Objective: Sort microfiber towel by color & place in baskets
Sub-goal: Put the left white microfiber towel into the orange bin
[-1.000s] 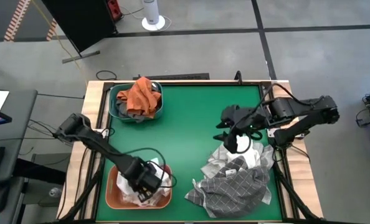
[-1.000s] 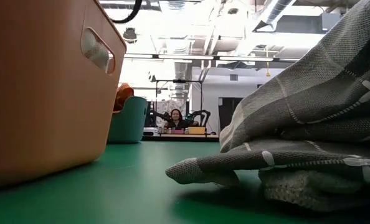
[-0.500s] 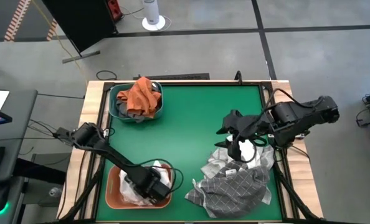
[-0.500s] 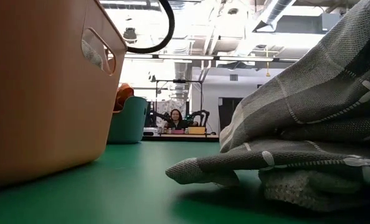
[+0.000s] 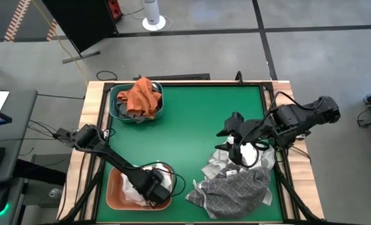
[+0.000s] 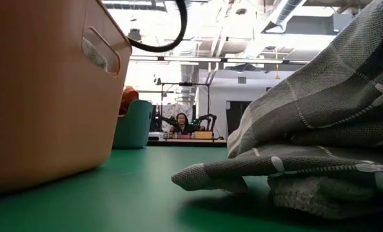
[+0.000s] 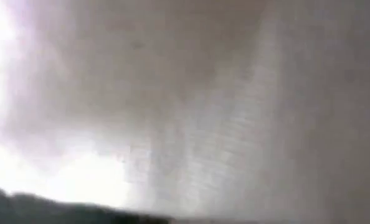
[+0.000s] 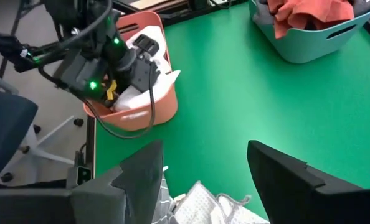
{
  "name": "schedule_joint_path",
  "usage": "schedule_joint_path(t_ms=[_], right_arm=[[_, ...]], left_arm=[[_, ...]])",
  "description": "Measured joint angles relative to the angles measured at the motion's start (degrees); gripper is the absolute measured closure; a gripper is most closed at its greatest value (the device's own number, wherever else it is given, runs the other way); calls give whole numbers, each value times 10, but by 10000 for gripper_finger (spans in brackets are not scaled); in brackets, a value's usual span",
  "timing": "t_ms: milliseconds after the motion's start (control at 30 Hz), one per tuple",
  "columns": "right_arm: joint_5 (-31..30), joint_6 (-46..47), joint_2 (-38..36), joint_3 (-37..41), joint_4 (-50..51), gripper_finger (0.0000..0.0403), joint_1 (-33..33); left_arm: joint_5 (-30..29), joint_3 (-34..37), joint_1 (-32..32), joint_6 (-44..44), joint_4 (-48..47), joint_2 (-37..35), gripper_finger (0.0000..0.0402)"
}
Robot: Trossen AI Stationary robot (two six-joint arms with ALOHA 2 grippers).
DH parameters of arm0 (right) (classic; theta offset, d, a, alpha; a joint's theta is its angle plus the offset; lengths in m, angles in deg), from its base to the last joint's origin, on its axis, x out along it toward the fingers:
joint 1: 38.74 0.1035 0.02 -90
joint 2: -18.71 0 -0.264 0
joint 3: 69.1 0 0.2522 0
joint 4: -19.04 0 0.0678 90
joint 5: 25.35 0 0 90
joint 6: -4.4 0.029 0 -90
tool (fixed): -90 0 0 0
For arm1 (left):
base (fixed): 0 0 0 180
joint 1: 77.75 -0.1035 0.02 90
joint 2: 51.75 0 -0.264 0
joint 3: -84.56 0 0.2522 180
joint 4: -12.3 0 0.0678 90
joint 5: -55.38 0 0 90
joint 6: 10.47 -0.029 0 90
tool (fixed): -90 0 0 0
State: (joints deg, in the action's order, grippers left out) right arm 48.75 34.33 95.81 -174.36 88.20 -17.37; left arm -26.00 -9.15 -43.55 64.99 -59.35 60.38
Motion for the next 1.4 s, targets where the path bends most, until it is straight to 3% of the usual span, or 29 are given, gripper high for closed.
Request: schedule_joint_path(t_ms=[167, 367, 467, 633, 733, 867, 1100, 1267, 1400], right_arm=[[0, 0, 0, 0, -7, 143, 2], [-6, 0, 0, 0, -7, 143, 4], [-6, 0, 0, 0, -7, 143, 4], [-6, 1, 0, 0, -7, 143, 4], [-7, 8, 0, 0, -9, 143, 4], [-7, 16, 0, 0, -10, 143, 4], [-7, 17, 0, 0, -11, 143, 4], [-7, 17, 0, 0, -10, 143, 4], [-7, 15, 0, 0, -9, 143, 4]], left_arm=[[62, -57, -9, -49, -60, -18, 186], [38, -127, -6, -76, -119, -89, 178], [-30, -135, -6, -97, -133, -130, 178], [-271, -135, 6, -116, -177, -165, 178], [-324, -127, 7, -127, -206, -160, 178], [-316, -59, 6, -133, -146, -153, 178], [-250, 88, 28, -129, 99, -154, 178], [-217, 189, 28, -48, 215, -155, 178], [-210, 214, 22, -2, 236, -156, 178]])
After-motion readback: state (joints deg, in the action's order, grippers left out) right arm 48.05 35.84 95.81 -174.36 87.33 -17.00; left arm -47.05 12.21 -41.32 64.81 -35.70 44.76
